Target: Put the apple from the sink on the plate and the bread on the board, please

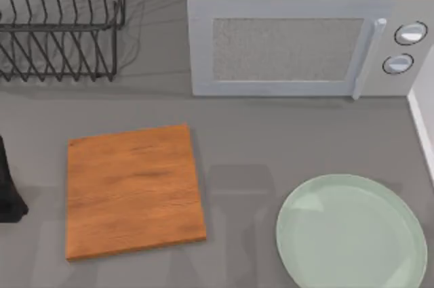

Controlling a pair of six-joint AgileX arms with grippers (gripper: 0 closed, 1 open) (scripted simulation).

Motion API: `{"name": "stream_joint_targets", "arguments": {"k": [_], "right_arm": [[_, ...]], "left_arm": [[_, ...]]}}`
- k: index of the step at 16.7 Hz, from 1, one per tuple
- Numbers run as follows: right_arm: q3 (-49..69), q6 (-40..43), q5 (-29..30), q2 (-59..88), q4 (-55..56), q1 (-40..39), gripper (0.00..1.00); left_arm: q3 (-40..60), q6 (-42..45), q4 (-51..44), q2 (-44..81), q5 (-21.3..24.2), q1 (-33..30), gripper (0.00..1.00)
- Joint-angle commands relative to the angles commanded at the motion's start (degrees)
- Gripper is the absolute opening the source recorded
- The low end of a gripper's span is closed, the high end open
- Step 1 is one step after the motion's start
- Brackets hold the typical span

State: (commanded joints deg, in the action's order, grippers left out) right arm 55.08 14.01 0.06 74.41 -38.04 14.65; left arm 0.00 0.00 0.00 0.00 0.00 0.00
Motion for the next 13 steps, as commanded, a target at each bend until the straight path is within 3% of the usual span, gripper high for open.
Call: {"name": "stream_joint_targets", "arguments": {"k": [7,13], "right_arm": [[23.17,5.88,0.03,33.7,-15.95,6.14,1.0],[28.94,7.35,0.03,41.61,-19.95,7.68,1.0]], "left_arm": [[0.0,0.0,0.0,0.0,0.0,0.0,1.0],[0.0,0.0,0.0,0.0,0.0,0.0,1.0]]}}
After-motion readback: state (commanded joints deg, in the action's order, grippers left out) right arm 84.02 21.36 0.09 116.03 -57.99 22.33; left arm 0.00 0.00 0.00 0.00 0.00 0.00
